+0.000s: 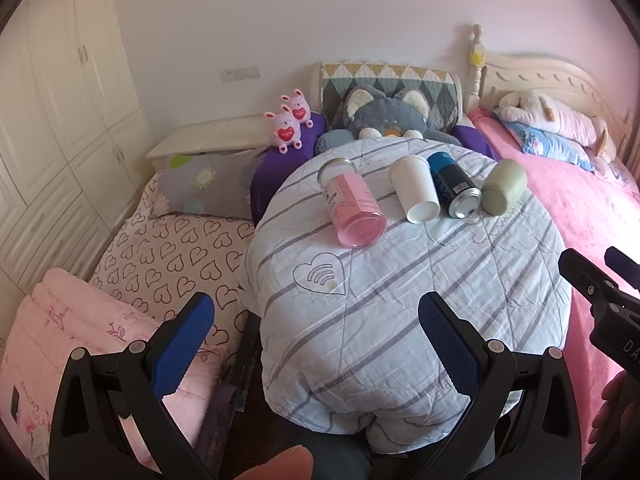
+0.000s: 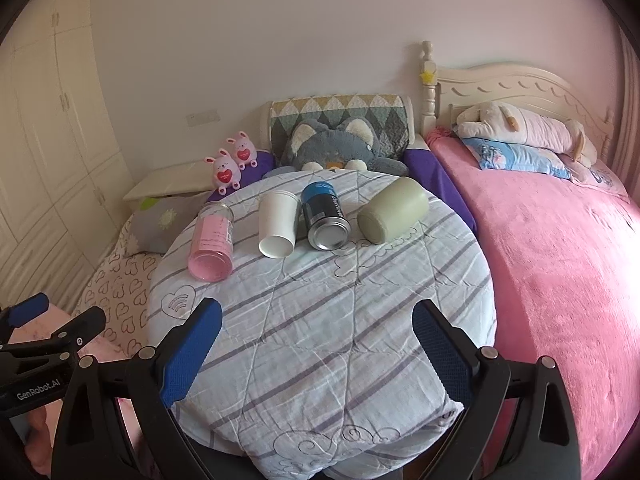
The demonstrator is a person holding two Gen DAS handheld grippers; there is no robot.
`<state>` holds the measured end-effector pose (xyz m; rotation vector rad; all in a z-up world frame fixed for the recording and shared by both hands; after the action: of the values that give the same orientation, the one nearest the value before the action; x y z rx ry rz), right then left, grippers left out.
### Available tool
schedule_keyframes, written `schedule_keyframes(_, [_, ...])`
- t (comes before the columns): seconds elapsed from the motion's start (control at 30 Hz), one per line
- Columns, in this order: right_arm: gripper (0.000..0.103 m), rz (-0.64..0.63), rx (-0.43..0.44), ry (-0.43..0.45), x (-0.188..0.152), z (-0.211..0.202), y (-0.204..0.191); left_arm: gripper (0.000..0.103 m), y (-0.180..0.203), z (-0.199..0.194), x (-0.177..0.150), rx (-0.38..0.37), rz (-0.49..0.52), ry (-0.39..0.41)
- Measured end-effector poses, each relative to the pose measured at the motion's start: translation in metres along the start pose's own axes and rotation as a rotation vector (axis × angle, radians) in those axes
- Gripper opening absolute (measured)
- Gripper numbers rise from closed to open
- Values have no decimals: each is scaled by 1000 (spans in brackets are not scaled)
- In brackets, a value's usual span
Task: Flip cup upright
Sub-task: 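Move the right gripper toward the pink-labelled glass jar lying on its side, then close the right gripper around the jar's body and lift it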
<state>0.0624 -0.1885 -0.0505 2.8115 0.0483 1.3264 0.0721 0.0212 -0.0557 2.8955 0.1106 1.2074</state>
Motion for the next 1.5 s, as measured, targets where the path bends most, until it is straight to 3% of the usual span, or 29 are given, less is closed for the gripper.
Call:
schedule_keyframes(0.43, [97, -50, 37, -61, 30, 51, -17, 103, -14, 38, 25, 29, -17, -14])
schedule_keyframes(1.0, [97, -110, 99, -220, 70, 167, -50, 103, -30, 111, 58, 67, -44, -63])
schedule_keyframes(1.2, [97, -179, 199, -242, 82, 197, -90, 103, -44, 137, 60, 88, -68, -96])
schedule_keyframes(1.5, [97, -217, 295, -369, 87, 255, -140, 103, -66, 161, 52, 111, -91, -139])
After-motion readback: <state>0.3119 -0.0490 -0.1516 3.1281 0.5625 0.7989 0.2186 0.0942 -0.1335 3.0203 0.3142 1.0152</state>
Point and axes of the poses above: each gripper's, at about its wrist camera, not at the fingertips, and z roughly the way its jaws point, y to its right, x to its top, the point moved 6 cm from there along z, roughly the way its jaws point, and after that the axes turned 9 degrees about -z, right-handed, at the moved point
